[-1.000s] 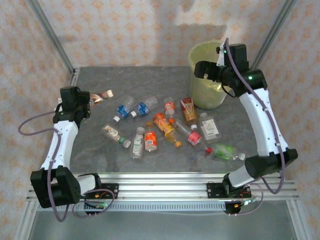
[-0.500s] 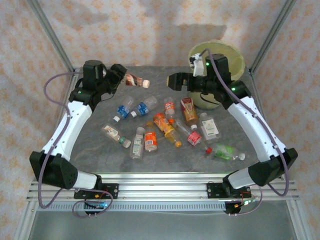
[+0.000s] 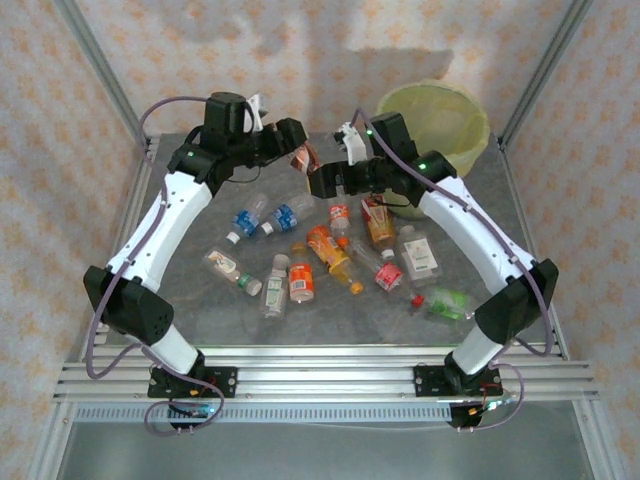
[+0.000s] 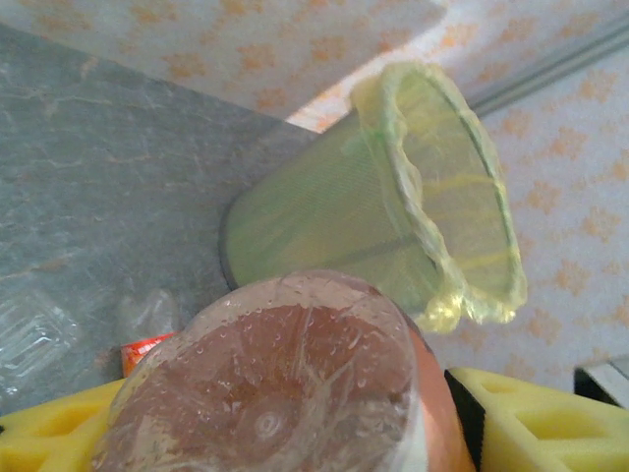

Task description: Put the plastic bottles in the bin

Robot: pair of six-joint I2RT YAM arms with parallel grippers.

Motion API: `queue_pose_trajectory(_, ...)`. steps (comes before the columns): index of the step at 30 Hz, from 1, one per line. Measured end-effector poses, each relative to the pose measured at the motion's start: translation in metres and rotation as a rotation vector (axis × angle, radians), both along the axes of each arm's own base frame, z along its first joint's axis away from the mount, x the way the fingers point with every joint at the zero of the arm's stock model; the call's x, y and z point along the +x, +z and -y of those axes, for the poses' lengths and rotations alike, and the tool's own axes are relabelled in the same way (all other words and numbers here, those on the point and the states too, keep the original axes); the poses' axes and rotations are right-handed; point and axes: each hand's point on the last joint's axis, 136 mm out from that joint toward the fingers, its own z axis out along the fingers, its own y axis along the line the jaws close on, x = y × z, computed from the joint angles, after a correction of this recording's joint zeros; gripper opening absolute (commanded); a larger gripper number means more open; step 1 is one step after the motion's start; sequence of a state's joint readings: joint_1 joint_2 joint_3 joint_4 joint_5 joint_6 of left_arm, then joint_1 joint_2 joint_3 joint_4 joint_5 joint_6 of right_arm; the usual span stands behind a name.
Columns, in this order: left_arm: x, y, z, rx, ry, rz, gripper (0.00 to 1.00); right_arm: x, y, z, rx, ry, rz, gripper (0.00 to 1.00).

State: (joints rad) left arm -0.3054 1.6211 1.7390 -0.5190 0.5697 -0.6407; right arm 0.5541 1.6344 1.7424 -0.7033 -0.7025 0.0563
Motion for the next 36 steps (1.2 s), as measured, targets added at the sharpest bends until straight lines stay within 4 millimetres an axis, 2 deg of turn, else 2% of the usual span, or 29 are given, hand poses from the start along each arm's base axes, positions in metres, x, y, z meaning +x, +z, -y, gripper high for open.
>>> queue_pose_trajectory(3, -0.005, 0.001, 0.01, 0.02, -0.039, 0.013, 0.52, 0.001, 0.003, -0.005, 0.012, 0.022, 0.004, 0.71)
queue_pose_trajectory(9, -0.007, 0.003, 0.012, 0.034, -0.048, 0.024, 0.55, -0.007, 0.006, -0.019, 0.036, 0.079, -0.006, 0.38)
queue_pose_trajectory(12, -0.007, 0.003, 0.012, 0.034, -0.048, 0.023, 0.67, -0.008, 0.006, -0.019, 0.038, 0.081, -0.012, 0.2)
queue_pose_trajectory(16, -0.007, 0.004, 0.012, 0.024, -0.042, 0.014, 1.0, -0.007, 0.004, -0.018, 0.027, 0.07, -0.012, 0.12)
queue_pose_trajectory(20, -0.005, 0.007, 0.009, 0.028, -0.02, 0.022, 1.0, 0.001, 0.002, -0.013, -0.002, 0.025, 0.006, 0.08)
queue_pose_trajectory(23, -0.006, 0.017, -0.002, 0.049, 0.034, 0.051, 1.0, 0.007, -0.002, -0.005, -0.039, -0.027, 0.019, 0.05)
queue_pose_trajectory(26, -0.02, 0.044, -0.023, 0.068, 0.114, 0.123, 1.0, 0.014, -0.007, 0.007, -0.091, -0.092, 0.027, 0.01)
queue_pose_trajectory(29, -0.046, 0.078, -0.05, 0.08, 0.213, 0.218, 1.0, 0.023, -0.009, 0.025, -0.146, -0.17, 0.031, 0.01)
queue_pose_trajectory(31, -0.067, 0.096, -0.071, 0.083, 0.288, 0.277, 1.0, 0.034, -0.002, 0.044, -0.172, -0.243, 0.045, 0.01)
queue_pose_trajectory(33, -0.08, 0.103, -0.087, 0.092, 0.347, 0.307, 1.0, 0.047, 0.012, 0.067, -0.19, -0.326, 0.072, 0.01)
queue_pose_trajectory(36, -0.088, 0.091, -0.104, 0.128, 0.417, 0.302, 1.0, 0.067, 0.045, 0.107, -0.198, -0.467, 0.132, 0.01)
